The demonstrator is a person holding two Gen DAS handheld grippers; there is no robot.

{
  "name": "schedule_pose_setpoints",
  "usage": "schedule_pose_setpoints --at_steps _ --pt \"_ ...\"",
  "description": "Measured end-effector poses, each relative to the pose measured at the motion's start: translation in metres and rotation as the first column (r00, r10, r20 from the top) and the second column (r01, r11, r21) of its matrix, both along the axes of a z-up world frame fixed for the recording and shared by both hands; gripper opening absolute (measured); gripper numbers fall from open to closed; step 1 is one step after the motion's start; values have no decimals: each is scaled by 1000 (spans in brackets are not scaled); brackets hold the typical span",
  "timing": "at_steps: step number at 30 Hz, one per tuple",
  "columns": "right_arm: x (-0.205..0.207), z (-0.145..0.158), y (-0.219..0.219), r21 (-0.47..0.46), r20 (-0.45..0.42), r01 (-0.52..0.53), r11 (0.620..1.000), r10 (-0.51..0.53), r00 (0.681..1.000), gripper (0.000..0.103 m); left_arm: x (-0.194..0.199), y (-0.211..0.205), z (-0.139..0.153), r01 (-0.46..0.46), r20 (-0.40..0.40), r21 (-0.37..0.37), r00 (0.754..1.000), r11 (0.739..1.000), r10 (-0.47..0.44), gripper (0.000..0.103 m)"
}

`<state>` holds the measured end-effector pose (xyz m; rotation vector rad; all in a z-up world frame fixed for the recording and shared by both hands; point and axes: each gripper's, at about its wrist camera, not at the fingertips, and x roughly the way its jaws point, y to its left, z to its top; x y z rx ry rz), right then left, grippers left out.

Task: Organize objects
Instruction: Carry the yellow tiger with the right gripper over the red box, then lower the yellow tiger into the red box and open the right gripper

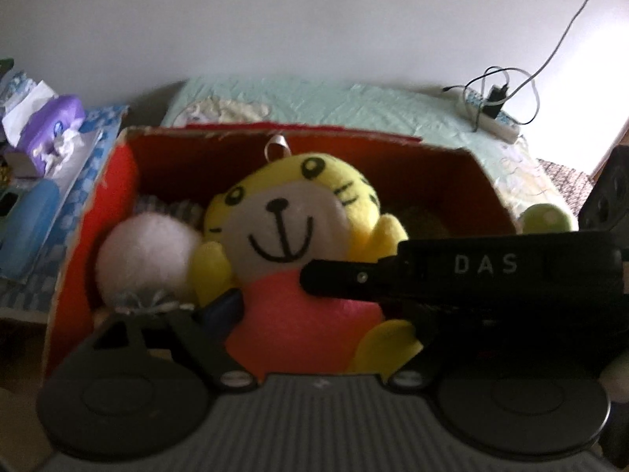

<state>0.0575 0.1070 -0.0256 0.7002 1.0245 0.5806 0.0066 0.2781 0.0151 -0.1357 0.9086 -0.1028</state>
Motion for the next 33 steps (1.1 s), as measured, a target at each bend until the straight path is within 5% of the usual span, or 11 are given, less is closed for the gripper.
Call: schedule_pose_setpoints --at_steps 16,19,23,33 --pt "-8 22 -13 -65 36 -17 998 20 999 55 8 4 -12 28 -21 14 999 1000 -28 95" --pt "-16 31 -21 -97 89 20 995 -11 996 51 7 4 -9 43 -22 13 999 999 -43 95" --pt "-12 32 -18 -145 103 65 987 -50 993 29 1 -1 -5 71 -8 32 997 997 -71 95" --pt "-1 19 3 -186 97 52 981 -35 995 27 -4 -3 6 66 -10 35 998 997 -66 88"
